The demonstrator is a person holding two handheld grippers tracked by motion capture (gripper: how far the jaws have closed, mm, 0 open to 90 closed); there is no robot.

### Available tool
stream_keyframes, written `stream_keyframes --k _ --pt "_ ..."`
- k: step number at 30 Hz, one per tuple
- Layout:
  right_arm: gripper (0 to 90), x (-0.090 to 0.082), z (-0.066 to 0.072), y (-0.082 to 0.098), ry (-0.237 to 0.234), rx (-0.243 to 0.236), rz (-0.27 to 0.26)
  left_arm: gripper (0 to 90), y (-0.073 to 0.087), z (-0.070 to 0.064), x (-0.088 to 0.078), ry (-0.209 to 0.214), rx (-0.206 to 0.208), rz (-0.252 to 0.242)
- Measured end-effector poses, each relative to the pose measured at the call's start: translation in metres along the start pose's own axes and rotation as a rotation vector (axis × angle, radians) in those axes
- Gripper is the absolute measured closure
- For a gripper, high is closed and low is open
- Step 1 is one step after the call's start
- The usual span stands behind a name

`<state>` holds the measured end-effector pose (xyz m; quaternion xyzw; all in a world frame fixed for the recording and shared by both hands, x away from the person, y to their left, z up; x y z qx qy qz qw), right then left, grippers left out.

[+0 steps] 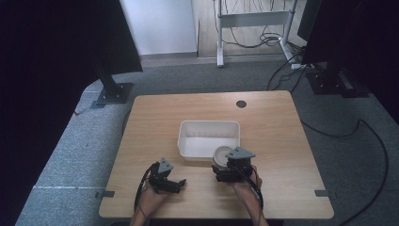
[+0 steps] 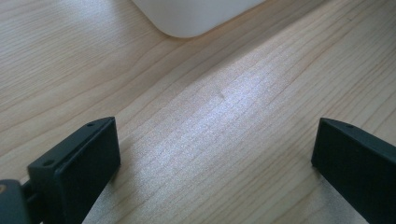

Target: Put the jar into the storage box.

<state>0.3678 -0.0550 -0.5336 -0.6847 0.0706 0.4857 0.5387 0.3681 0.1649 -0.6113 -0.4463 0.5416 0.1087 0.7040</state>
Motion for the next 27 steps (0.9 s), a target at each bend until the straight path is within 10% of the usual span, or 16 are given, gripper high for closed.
stream_keyframes --k 27 --pt "9.0 0.032 0.002 -0.044 0.021 0.008 -0.014 0.9 0.0 0.0 0.0 0.0 0.0 0.0"
Point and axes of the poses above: each handheld gripper's, and its own axes: x roughly forward along the jaws, y roughly out of its underside, z roughly to its left, the point moved 8 cm from there along x, roughly forward along the jaws, and after that the axes turned 14 degrees about z, right-handed, at the moved point
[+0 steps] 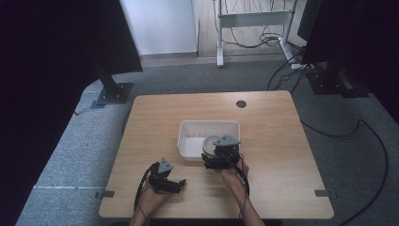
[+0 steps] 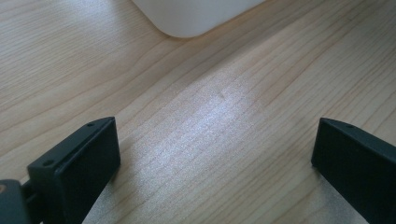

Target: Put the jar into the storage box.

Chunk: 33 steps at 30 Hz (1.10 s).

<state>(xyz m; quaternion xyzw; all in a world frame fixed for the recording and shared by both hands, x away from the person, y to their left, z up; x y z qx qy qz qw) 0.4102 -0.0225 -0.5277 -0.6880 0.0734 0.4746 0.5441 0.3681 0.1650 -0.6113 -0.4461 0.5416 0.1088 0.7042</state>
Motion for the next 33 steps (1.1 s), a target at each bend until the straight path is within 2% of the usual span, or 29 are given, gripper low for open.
stream_keyframes --k 12,20,33 --pt "9.0 0.015 -0.008 -0.009 0.029 0.021 -0.003 0.9 0.0 0.0 0.0 0.0 0.0 -0.001" --pt "9.0 0.024 -0.008 -0.016 0.042 0.017 0.003 0.9 0.0 0.0 0.0 0.0 0.001 0.0" --pt "9.0 0.05 -0.005 -0.022 0.067 0.022 0.025 0.9 0.0 0.0 0.0 0.0 0.001 0.001"
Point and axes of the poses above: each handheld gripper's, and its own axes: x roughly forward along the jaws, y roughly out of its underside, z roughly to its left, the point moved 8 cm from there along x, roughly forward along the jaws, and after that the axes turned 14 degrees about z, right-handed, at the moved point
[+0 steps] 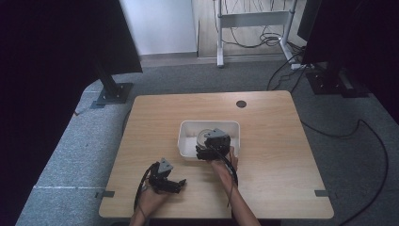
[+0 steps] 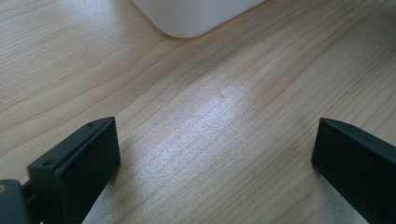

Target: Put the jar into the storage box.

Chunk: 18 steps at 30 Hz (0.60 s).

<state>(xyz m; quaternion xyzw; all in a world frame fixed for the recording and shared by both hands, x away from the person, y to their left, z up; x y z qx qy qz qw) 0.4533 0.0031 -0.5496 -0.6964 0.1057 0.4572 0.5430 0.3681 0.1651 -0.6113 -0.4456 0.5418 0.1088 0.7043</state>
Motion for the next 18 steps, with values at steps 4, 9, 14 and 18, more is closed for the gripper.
stream_keyframes --k 4,9,14,18 --pt "9.0 0.009 0.002 0.001 0.009 0.005 0.016 0.9 0.0 0.0 0.0 0.0 -0.001 0.0" --pt "9.0 0.016 0.003 0.003 0.015 0.009 0.03 0.8 0.0 0.0 0.0 0.0 -0.001 -0.001" --pt "9.0 0.022 0.004 0.008 0.024 0.015 0.053 0.9 0.0 0.0 0.0 0.0 -0.001 -0.001" --pt "8.9 0.028 0.001 0.013 0.03 0.026 0.071 0.9 0.0 0.0 0.0 0.0 -0.001 -0.002"
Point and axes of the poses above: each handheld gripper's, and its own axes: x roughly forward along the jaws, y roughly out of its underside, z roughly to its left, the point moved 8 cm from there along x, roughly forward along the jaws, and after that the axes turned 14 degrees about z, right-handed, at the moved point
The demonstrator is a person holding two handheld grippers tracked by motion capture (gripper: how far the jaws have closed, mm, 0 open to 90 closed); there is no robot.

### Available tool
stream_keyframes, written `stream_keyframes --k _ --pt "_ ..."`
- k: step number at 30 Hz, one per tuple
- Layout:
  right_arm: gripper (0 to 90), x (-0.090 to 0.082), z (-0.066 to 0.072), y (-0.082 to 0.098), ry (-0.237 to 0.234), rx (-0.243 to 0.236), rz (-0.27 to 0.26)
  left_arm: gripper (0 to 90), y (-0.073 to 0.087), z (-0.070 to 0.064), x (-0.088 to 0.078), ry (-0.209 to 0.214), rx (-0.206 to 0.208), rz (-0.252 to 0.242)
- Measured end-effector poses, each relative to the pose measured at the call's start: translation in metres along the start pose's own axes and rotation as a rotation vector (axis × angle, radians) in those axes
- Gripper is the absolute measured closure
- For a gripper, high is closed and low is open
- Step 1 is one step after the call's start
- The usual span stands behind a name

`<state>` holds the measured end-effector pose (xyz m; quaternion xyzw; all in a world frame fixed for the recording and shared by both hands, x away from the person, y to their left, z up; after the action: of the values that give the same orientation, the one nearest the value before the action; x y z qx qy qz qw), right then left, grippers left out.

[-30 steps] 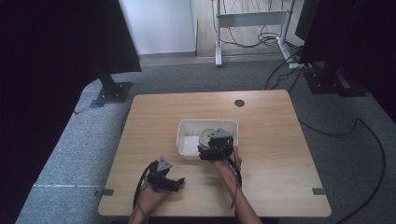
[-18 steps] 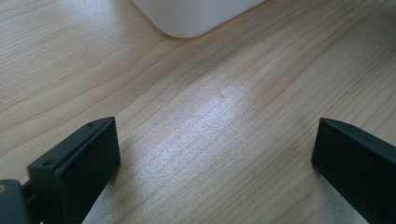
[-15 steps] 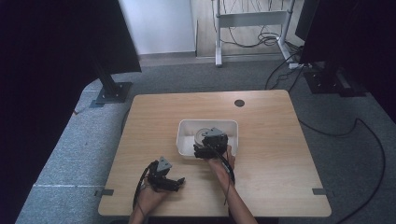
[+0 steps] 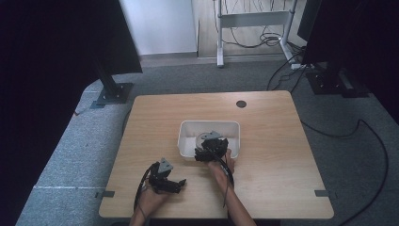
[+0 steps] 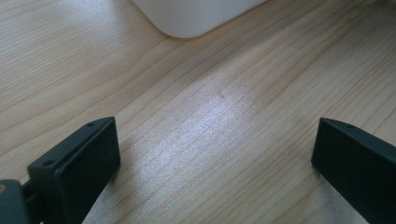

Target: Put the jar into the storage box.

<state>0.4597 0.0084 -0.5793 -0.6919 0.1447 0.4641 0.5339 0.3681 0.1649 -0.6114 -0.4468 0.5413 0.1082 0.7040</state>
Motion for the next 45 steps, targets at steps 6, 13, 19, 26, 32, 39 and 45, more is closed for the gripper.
stream_keyframes --k 6,13,19,26,32,39,45 --pt "8.8 0.001 -0.001 0.0 -0.011 0.019 -0.009 0.9 0.0 0.0 0.0 0.0 0.0 0.0" --pt "8.6 0.001 -0.001 0.001 -0.01 0.015 -0.008 0.9 0.0 0.0 0.0 0.0 0.0 0.0" --pt "4.3 0.0 0.001 0.0 -0.028 -0.001 -0.006 0.9 0.0 0.0 0.0 0.0 0.0 0.0" --pt "2.6 -0.005 0.001 0.0 -0.03 -0.025 -0.022 0.9 0.0 0.0 0.0 0.0 0.001 0.0" --pt "2.5 -0.01 0.001 0.001 -0.031 -0.038 -0.033 0.9 0.0 0.0 0.0 0.0 0.0 0.0" --pt "2.8 -0.018 0.001 0.0 -0.022 -0.056 -0.054 0.9 0.0 0.0 0.0 -0.001 0.001 0.002" --pt "2.8 -0.026 0.001 0.0 -0.022 -0.065 -0.06 0.9 0.0 0.0 0.0 -0.002 0.002 0.002"
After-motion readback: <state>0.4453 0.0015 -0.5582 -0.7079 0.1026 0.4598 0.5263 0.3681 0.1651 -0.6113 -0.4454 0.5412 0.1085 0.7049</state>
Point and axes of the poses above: each handheld gripper's, and its own axes: x roughly forward along the jaws, y roughly out of its underside, z roughly to its left, the point moved 8 cm from there along x, roughly forward along the jaws, and after that the axes turned 14 degrees about z, right-handed, at the moved point
